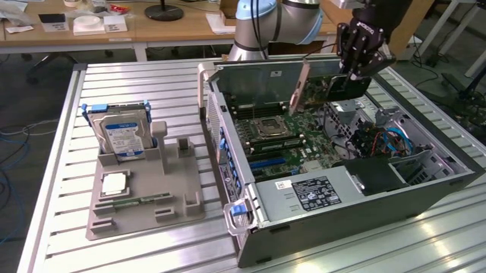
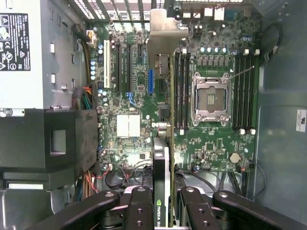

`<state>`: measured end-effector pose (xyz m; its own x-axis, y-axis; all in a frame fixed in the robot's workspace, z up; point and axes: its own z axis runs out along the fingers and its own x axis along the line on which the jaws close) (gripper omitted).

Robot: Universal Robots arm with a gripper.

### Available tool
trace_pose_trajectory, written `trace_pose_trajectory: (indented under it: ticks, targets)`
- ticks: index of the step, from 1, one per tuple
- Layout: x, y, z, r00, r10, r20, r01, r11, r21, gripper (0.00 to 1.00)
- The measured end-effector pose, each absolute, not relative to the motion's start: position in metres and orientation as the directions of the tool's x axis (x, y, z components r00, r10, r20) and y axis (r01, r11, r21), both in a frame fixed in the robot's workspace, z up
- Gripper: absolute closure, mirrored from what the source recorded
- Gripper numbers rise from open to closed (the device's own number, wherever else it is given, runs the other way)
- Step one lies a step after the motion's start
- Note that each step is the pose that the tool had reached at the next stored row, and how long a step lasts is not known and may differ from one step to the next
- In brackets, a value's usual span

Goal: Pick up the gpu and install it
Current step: 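Insert the gpu into the slot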

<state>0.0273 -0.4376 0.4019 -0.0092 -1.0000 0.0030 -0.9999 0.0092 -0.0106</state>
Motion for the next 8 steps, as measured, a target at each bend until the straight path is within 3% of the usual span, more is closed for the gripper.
trace_pose_trajectory:
  ticks: [8]
  targets:
    - [0.0161, -0.4375, 0.4011, -0.009, -1.0, 0.003, -1.0, 0.009, -0.011, 0.73]
